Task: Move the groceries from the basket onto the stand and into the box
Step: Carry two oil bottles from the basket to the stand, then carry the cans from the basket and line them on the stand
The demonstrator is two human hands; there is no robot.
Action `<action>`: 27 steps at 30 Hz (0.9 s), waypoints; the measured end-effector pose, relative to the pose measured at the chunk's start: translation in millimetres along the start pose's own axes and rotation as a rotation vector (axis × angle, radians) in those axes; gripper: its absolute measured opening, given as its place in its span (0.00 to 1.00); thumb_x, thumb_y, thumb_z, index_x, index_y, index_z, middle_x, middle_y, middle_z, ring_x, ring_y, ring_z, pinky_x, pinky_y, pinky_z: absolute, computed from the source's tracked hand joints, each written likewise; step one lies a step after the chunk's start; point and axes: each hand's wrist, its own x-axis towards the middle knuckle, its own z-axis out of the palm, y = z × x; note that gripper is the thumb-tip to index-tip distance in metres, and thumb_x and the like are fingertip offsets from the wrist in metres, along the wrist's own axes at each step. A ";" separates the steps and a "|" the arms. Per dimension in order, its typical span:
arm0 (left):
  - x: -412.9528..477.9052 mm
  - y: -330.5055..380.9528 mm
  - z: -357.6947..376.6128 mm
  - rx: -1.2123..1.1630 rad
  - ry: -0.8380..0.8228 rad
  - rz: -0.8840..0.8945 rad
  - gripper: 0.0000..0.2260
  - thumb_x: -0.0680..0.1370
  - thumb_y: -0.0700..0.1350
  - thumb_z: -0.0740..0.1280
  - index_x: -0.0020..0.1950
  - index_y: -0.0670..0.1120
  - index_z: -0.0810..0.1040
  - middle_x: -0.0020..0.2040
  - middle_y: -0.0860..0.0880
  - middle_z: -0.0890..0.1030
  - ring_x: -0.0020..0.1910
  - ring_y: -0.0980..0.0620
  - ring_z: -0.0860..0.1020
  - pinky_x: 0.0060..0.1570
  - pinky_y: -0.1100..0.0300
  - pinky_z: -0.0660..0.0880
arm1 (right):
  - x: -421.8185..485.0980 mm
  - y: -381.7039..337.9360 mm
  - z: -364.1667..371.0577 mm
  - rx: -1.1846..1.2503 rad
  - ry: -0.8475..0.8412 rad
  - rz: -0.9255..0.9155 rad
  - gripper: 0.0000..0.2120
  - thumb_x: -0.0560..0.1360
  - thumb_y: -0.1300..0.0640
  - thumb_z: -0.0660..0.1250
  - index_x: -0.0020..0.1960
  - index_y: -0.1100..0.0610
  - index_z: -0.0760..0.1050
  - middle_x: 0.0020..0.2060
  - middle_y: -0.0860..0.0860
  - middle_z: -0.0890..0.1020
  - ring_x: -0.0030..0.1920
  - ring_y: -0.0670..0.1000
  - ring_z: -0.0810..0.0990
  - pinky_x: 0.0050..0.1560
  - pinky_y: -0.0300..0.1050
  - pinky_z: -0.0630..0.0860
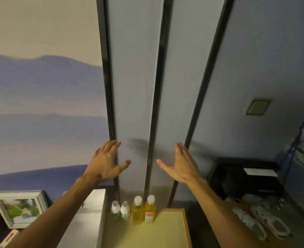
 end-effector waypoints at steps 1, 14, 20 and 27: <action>0.2 1.4 -20.1 -0.002 0.013 0.006 0.45 0.75 0.79 0.53 0.85 0.54 0.56 0.85 0.48 0.58 0.83 0.43 0.59 0.80 0.39 0.58 | -4.5 -11.1 -16.9 -0.001 0.022 -0.002 0.59 0.73 0.20 0.60 0.87 0.55 0.41 0.87 0.53 0.44 0.86 0.56 0.47 0.84 0.58 0.56; -87.3 -26.0 -177.9 0.044 0.218 -0.123 0.46 0.74 0.79 0.50 0.85 0.52 0.58 0.85 0.48 0.58 0.81 0.42 0.63 0.77 0.37 0.63 | -62.9 -142.0 -90.5 0.019 0.086 -0.242 0.51 0.76 0.23 0.60 0.87 0.52 0.51 0.86 0.50 0.54 0.85 0.53 0.57 0.81 0.54 0.62; -190.7 -63.6 -212.6 0.108 0.322 -0.293 0.44 0.75 0.77 0.53 0.83 0.50 0.63 0.82 0.46 0.65 0.78 0.41 0.68 0.74 0.39 0.67 | -83.4 -220.5 -58.9 0.042 -0.008 -0.453 0.49 0.78 0.26 0.62 0.87 0.52 0.52 0.86 0.50 0.57 0.84 0.54 0.61 0.79 0.54 0.63; -360.1 -124.3 -262.8 0.207 0.396 -0.614 0.41 0.77 0.75 0.58 0.83 0.52 0.61 0.82 0.46 0.64 0.78 0.42 0.68 0.74 0.39 0.69 | -149.1 -350.3 9.4 0.072 -0.172 -0.732 0.47 0.79 0.30 0.64 0.87 0.53 0.52 0.85 0.52 0.59 0.82 0.57 0.63 0.77 0.55 0.66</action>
